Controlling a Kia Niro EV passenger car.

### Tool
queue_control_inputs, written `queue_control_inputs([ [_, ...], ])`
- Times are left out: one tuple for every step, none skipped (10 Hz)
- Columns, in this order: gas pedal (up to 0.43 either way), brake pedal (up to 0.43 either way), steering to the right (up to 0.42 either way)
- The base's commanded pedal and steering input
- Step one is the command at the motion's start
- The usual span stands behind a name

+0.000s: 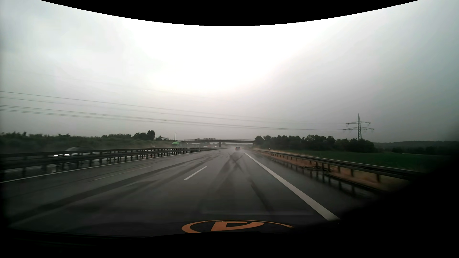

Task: Follow the waypoints while adhering to traffic rules and regulations

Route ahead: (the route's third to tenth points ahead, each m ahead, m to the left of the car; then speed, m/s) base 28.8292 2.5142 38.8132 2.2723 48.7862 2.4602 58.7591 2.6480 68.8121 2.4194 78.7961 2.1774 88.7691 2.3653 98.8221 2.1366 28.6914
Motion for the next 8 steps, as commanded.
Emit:
queue_control_inputs([
  [0.177, 0.0, -0.003],
  [0.177, 0.0, -0.001],
  [0.177, 0.0, -0.001],
  [0.189, 0.0, -0.002],
  [0.189, 0.0, -0.001],
  [0.197, 0.0, -0.001],
  [0.22, 0.0, -0.001],
  [0.228, 0.0, -0.001],
])
